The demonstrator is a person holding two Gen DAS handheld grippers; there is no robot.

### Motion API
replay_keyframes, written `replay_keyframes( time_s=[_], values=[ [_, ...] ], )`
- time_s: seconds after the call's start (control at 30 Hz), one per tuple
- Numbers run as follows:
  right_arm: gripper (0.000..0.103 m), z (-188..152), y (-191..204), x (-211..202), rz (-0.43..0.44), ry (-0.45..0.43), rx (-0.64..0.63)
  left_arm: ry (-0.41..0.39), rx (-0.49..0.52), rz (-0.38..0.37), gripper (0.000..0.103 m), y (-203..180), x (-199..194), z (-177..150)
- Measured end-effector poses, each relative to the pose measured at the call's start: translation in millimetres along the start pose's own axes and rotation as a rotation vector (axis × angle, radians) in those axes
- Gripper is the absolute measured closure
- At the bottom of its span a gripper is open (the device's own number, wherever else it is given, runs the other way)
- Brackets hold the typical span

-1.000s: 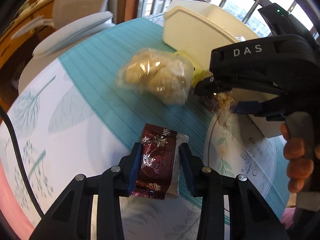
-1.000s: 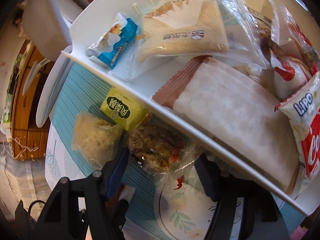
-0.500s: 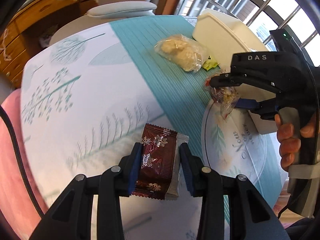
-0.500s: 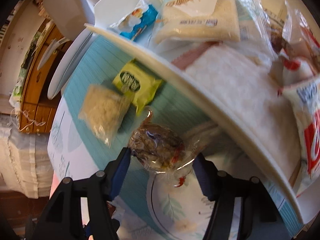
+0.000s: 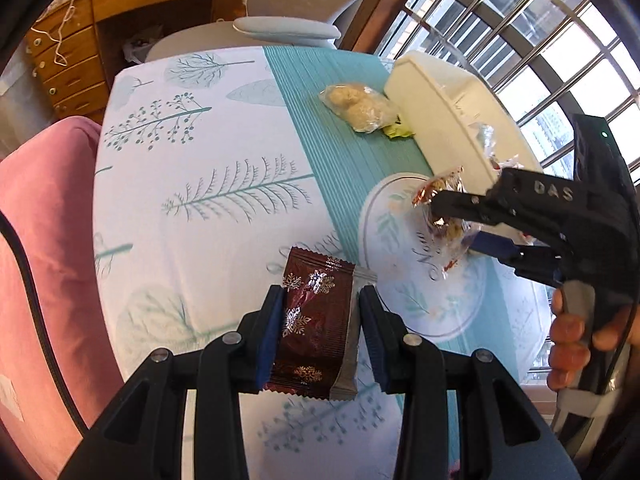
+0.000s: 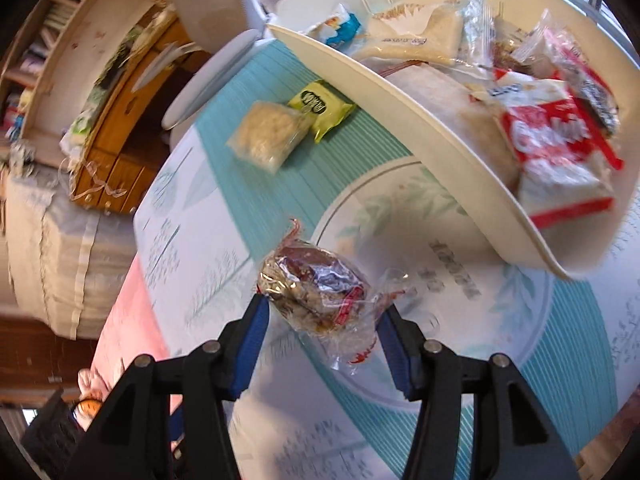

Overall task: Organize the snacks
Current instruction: 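Carry the maroon wrapper and clear snack bag over the white basket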

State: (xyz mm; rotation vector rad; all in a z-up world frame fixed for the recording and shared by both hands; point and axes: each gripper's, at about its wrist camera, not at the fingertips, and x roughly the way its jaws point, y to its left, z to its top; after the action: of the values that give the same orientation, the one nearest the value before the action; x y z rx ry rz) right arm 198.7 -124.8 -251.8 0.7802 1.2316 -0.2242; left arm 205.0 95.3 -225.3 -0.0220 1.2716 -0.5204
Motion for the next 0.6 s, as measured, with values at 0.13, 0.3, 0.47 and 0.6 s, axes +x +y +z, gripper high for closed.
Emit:
replay_keyframes(
  time_s=[0.13,0.3,0.47,0.6],
  values=[
    [0.048,-14.8,-3.1,-24.1,0.037,-0.002,-0.086,-0.024,-0.051,0.021,0.066,-10.0,-14.6,-12.0],
    [0.048,-23.1,-13.9,-52.6,0.06,-0.062,-0.243,-0.053,-0.065,0.043,0.066,-31.6,-28.8,-19.2],
    [0.048,-11.2,-41.6,-74.5,0.104,-0.072,-0.294,-0.099,-0.118,0.071,0.066,-58.2,-39.3,-26.6],
    [0.048,0.2,-62.6,-93.7,0.165,-0.078,-0.344,-0.129,-0.188,0.062,0.066,-84.2,-39.8,-32.7]
  ],
)
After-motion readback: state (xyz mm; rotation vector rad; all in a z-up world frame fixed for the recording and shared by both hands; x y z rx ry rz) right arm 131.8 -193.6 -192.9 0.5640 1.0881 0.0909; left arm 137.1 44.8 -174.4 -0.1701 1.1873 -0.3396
